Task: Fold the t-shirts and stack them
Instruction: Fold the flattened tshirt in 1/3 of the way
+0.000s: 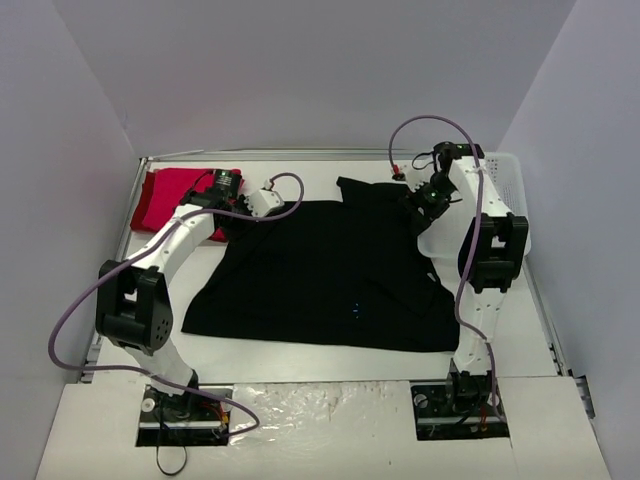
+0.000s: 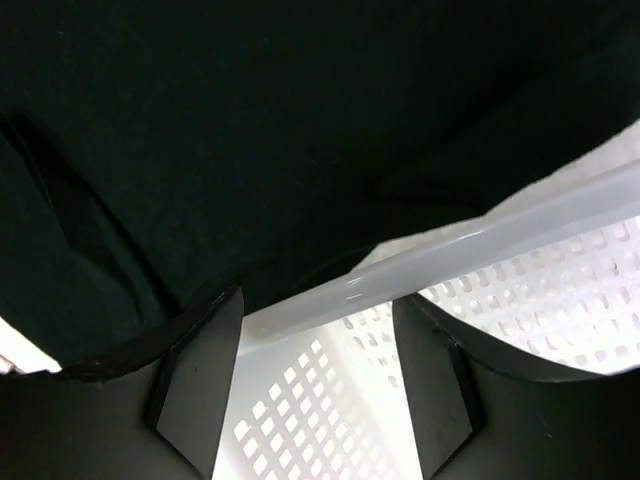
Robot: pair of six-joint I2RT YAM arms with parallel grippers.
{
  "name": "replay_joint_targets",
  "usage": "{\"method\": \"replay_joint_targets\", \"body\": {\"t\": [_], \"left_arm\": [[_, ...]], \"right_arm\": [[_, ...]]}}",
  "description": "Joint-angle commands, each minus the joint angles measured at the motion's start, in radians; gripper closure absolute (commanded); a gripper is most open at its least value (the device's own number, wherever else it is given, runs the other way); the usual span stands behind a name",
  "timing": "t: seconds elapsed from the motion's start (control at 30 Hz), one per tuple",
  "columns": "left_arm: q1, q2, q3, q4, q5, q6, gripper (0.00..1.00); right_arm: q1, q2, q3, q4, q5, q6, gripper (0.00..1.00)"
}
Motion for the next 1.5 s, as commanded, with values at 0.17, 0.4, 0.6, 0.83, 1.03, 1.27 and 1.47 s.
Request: {"method": "replay_joint_targets", "body": {"t": [0.17,0.4,0.6,0.83,1.03,1.27,1.47], "left_arm": [[0.0,-0.039,-0.03,0.041,-0.042,0.003,0.78],[0.0,-0.092,-0.084,0.049,-0.06,0.014,0.78],[-0.002,-0.175,-0.146,0.052,-0.045,0.003,0.78],[-0.002,-0.247,-0.213,0.048,-0.062,-0.005,0.78],[-0.002,-0.29,-0.255,0.043,-0.073,-0.011,0.78],[-0.002,-0.31,-0.262,0.032,-0.071,-0.017,0.78],[-0.002,-0.31,-0.268,0.029,-0.063,-0.025,0.78]], "right_arm": [[0.013,-0.067,-0.08,0.001,0.025,0.02,0.38],[-0.017,-0.107,-0.171,0.057,0.135,0.058,0.35],[-0.062,-0.135,-0.201,0.102,0.164,0.1,0.6],[-0.071,-0.119,-0.14,0.131,0.163,0.153,0.78],[-0.071,-0.098,-0.117,0.159,0.141,0.198,0.88],[-0.071,-0.101,-0.132,0.196,0.149,0.264,1.0],[-0.068,-0.133,-0.208,0.242,0.173,0.33,1.0]]}}
